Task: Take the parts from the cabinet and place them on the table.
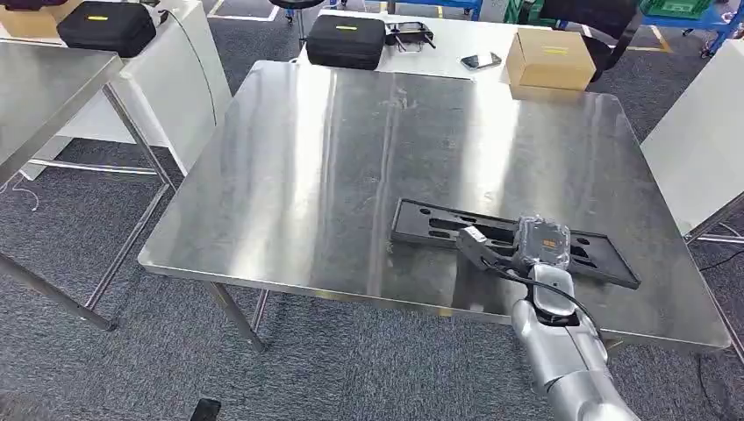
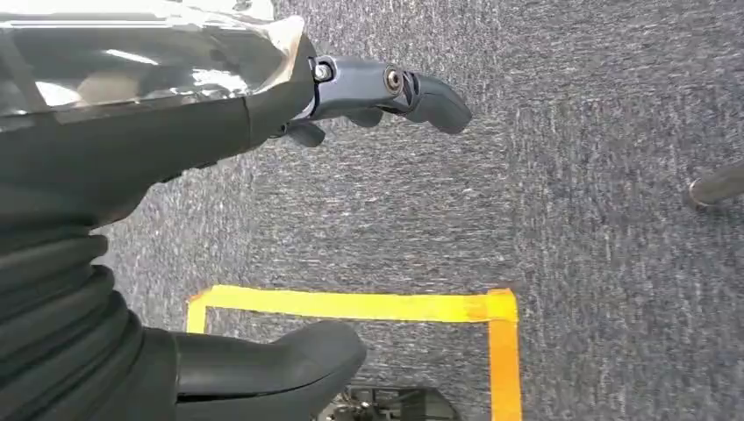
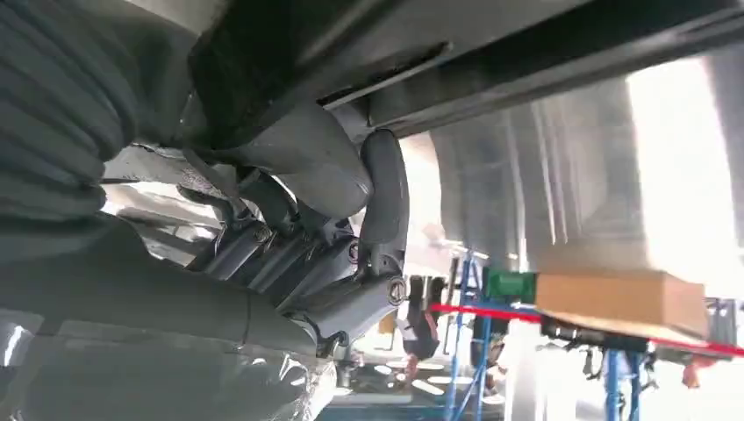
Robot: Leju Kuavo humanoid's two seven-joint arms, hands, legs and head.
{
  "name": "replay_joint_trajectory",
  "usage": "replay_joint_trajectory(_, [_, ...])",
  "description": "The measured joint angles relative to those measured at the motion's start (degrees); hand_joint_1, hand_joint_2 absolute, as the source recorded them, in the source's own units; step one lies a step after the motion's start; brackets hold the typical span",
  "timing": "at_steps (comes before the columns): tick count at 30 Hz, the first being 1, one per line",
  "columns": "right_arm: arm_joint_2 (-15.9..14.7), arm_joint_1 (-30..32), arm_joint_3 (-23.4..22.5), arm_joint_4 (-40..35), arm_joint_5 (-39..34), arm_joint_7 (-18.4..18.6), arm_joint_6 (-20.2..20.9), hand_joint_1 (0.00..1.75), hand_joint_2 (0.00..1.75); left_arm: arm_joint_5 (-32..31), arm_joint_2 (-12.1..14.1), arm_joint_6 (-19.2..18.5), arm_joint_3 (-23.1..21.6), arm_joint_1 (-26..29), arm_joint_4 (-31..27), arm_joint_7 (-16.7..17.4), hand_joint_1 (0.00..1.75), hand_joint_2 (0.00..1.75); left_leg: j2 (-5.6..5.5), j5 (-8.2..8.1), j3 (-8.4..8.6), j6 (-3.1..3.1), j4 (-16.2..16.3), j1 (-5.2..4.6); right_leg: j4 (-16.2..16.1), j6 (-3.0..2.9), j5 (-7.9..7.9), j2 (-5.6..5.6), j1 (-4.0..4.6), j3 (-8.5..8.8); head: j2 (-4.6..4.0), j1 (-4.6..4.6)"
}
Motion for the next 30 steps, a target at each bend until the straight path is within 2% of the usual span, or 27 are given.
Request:
replay_joint_trajectory(5, [-1.29,3.08,-3.37,-4.58,0.94,-0.81,-1.49,1.75,1.75,-1.36,-0.09,-0.04,0.42,0.55,0.0,-0.11,0.0,1.75,-0.22,0.1,-0.38,0.07,0.03,0.0,0.01,0.1,-0.02,-0.29,-0.01,0.03,0.0,0.0])
replay_joint_trajectory(8, [-3.13,4.8,-5.1,-9.65,3.02,-0.53,-3.52,1.75,1.75,-2.76,-0.09,-0.2,0.55,0.62,0.0,-0.15,0.0,1.75,-0.35,0.1,-0.64,0.08,0.04,-0.02,0.01,0.1,-0.02,-0.43,-0.07,-0.19,0.0,-0.02])
replay_joint_trajectory(14, [-8.83,5.12,-10.5,-18.17,3.67,-2.23,-0.74,1.75,1.75,-4.4,-0.22,-0.15,1.25,0.76,0.0,-0.13,0.0,1.75,-0.37,0.16,-1.04,0.17,0.04,-0.12,0.03,0.14,0.01,-0.46,-0.19,-0.53,0.0,-0.02])
replay_joint_trajectory(21, [-11.47,5.21,-12.72,-20.57,4.07,-2.27,-1.12,1.75,1.75,-5.27,-0.5,-0.66,1.36,0.7,0.0,-0.04,0.0,1.75,-0.26,0.16,-1.12,0.17,0.04,-0.11,0.03,0.15,0.01,-0.43,-0.18,-0.73,0.0,-0.04])
replay_joint_trajectory(26, [-14.76,5.18,-14.98,-20.57,1.46,-3.13,-4.29,1.75,1.75,-6.3,-0.83,-0.76,1.36,0.63,0.0,0.61,0.0,1.75,-0.31,0.17,-1.25,0.19,0.04,-0.12,0.03,0.15,0.01,-0.46,-0.19,-0.76,0.0,-0.02])
replay_joint_trajectory(30, [-17.13,5.42,-16.22,-20.55,0.46,-4.2,-5.0,1.75,1.75,-6.89,-0.96,-0.57,1.38,0.51,-0.07,0.63,0.0,1.75,-0.27,0.16,-1.27,0.2,0.04,-0.15,0.03,0.15,0.01,-0.45,-0.21,-0.83,0.0,-0.02])
